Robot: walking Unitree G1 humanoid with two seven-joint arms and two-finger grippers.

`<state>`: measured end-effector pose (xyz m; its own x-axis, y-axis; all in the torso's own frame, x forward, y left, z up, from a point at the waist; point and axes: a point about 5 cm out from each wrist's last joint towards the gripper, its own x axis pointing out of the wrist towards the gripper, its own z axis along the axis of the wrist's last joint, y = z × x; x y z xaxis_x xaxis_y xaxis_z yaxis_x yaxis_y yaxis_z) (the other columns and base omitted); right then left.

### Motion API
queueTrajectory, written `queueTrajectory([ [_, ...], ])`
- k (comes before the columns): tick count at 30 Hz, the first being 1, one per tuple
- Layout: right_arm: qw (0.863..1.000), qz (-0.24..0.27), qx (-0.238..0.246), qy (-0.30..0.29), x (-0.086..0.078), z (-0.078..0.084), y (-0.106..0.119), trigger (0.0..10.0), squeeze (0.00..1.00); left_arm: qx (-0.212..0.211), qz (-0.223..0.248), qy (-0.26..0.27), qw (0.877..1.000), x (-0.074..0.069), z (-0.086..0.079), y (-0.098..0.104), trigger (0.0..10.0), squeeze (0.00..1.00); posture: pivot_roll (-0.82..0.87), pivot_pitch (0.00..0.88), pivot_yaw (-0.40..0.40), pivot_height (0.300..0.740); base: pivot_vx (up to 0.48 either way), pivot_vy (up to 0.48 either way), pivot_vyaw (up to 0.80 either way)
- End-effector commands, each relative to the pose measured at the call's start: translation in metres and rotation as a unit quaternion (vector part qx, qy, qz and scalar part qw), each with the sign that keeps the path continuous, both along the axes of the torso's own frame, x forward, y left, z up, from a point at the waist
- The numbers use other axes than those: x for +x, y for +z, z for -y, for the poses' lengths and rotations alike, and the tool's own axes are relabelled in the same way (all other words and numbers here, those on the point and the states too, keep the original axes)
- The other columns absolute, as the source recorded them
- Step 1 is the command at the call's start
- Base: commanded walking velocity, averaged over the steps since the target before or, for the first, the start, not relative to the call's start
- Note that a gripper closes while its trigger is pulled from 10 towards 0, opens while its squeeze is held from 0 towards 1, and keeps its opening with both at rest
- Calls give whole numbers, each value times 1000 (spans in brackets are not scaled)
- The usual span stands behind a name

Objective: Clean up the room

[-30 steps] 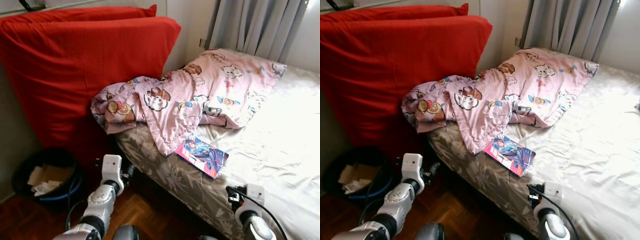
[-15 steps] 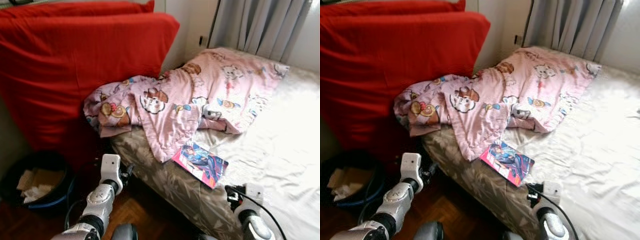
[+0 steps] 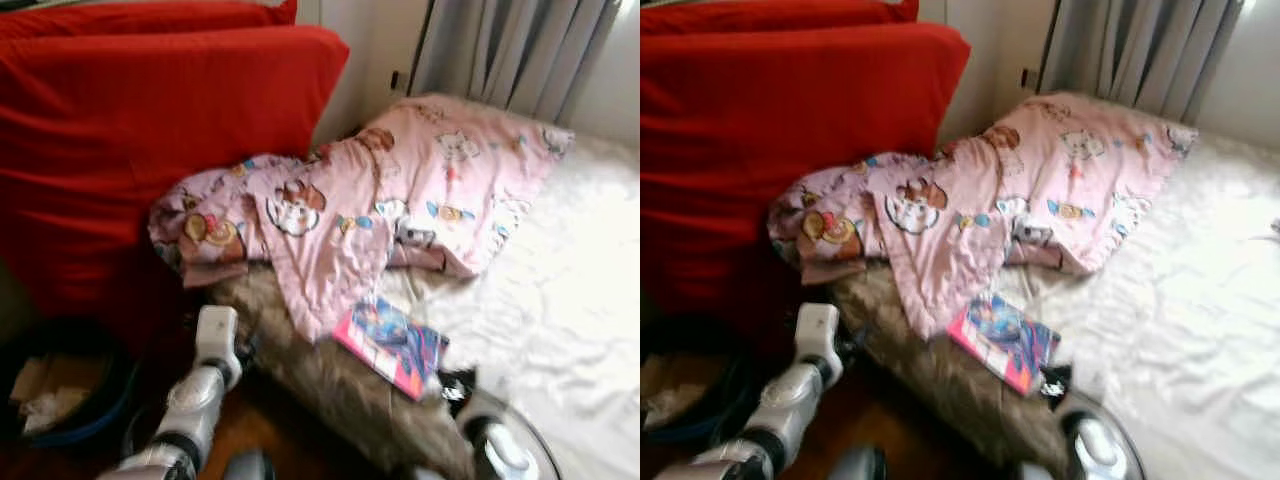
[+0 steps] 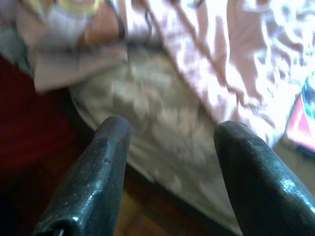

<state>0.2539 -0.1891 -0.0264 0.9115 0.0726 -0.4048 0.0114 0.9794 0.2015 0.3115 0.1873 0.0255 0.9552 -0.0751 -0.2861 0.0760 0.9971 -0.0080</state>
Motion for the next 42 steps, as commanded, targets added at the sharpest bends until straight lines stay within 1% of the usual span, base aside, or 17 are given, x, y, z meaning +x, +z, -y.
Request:
queueTrajectory([
  [1, 1000, -18, -8, 0, -11, 7, -7, 10000, 0, -10, -4, -8, 1000, -2, 10, -4, 10000, 0, 57, 9, -26, 608, 0, 0, 0],
  [10, 1000, -20, -2, 18, -18, 6, -11, 10000, 0, -9, 2, -16, 1000, -7, 12, -6, 10000, 0, 83, 73, -30, 608, 0, 0, 0],
  [14, 999, -28, 31, 8, -30, 6, -18, 10000, 31, -6, -4, -12, 1000, -16, 8, -14, 10000, 0, 104, 109, -38, 608, 0, 0, 0],
  [15, 999, -33, 38, 5, -37, 6, -22, 10000, 1000, -6, -3, -9, 1000, -21, 4, -17, 10000, 0, 118, 129, -39, 608, 0, 0, 0],
  [18, 998, -39, 41, -4, -45, 8, -26, 10000, 1000, -5, 4, -8, 1000, -22, 0, -16, 10000, 0, 129, 140, -40, 608, 0, 0, 0],
  [22, 998, -39, 58, -9, -62, 8, -33, 10000, 1000, 0, 40, -13, 999, -22, -3, -8, 10000, 0, 153, 165, -42, 608, 0, 0, 0],
  [26, 998, -34, 60, -10, -69, 8, -35, 10000, 1000, 4, 62, -17, 998, -20, -3, 0, 10000, 0, 161, 176, -44, 608, 0, 0, 0],
  [27, 997, -25, 66, -17, -77, 9, -37, 10000, 827, 6, 81, -20, 996, -19, -2, 7, 10000, 0, 173, 199, -44, 608, 0, 0, 0],
  [28, 997, -19, 70, -24, -80, 10, -37, 10000, 98, 7, 89, -21, 996, -17, -1, 11, 10000, 0, 175, 203, -44, 608, 0, 0, 0],
  [29, 997, -11, 75, -32, -83, 10, -37, 10000, 0, 7, 97, -23, 995, -16, 0, 14, 10000, 0, 179, 208, -43, 608, 0, 0, 0],
  [30, 996, 40, 79, -30, -15, -3, -5, 10000, 0, 8, 107, -25, 994, -14, 3, 19, 10000, 0, 184, 217, -42, 608, 0, 0, 0],
  [31, 994, 73, 75, -23, 33, -15, 28, 10000, 0, 8, 110, -26, 994, -14, 4, 21, 10000, 0, 184, 217, -42, 608, 0, 0, 0],
  [32, 991, 112, 66, -14, 82, -32, 76, 10000, 0, 7, 117, -28, 993, -15, 5, 24, 10000, 0, 188, 224, -43, 608, 0, 0, 0],
  [33, 991, 112, 66, -14, 82, -32, 76, 10000, 0, 7, 117, -28, 993, -15, 5, 24, 10000, 0, 188, 224, -43, 608, 0, 0, 0],
  [35, 989, 135, 67, -10, 94, -36, 93, 10000, 0, 9, 127, -36, 991, -15, 9, 28, 10000, 0, 193, 233, -44, 608, 0, 0, 0],
  [39, 983, 171, 68, -2, 102, -40, 108, 10000, 0, 15, 141, -49, 989, -13, 13, 35, 10000, 0, 194, 260, -47, 608, 0, 0, 0],
  [42, 982, 175, 76, -6, 103, -41, 109, 10000, 0, 12, 142, -48, 989, -14, 15, 36, 10000, 0, 193, 267, -48, 608, 0, 0, 0],
])
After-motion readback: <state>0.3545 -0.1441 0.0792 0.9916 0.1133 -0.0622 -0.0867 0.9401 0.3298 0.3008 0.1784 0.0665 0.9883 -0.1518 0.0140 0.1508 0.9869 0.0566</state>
